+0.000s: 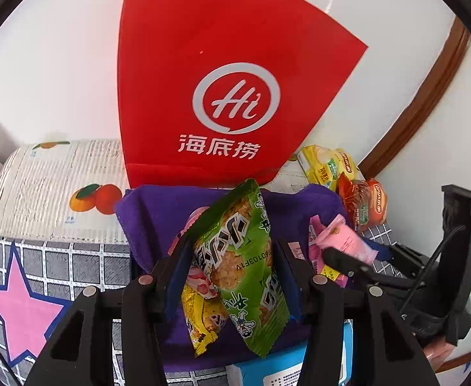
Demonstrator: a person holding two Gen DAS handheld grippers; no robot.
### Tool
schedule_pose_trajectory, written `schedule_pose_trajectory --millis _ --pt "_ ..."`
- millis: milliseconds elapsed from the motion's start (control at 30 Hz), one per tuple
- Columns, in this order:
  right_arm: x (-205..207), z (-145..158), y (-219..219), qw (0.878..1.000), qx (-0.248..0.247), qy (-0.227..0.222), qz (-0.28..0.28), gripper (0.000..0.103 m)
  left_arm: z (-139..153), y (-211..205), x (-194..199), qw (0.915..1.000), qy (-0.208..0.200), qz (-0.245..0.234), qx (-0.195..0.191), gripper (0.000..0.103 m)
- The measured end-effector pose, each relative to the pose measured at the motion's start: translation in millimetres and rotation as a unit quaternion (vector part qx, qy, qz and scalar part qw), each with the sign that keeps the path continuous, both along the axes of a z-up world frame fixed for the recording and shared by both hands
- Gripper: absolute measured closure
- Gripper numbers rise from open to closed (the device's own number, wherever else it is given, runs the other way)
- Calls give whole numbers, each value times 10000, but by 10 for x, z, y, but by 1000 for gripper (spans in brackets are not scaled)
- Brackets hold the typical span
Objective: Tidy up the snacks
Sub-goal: 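Lift and carry the pink peach packet and green chip bag over the purple towel, then open the right gripper to drop the peach packet while the left holds the green bag above the towel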
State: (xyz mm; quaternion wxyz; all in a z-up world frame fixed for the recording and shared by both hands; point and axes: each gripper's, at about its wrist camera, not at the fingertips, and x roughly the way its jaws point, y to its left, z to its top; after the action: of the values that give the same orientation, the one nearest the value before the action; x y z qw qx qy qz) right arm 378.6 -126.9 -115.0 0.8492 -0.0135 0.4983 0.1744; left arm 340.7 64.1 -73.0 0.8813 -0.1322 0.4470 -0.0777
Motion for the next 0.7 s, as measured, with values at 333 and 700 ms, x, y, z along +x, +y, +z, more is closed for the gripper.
schedule_pose_trajectory --millis 333,700 --pt "102 -240 -24 9985 -415 346 -41 42 -5 6 16 10000 51 -20 2 54" --pt "95 -430 12 9965 -270 782 142 42 -46 -29 31 9999 120 -104 18 54"
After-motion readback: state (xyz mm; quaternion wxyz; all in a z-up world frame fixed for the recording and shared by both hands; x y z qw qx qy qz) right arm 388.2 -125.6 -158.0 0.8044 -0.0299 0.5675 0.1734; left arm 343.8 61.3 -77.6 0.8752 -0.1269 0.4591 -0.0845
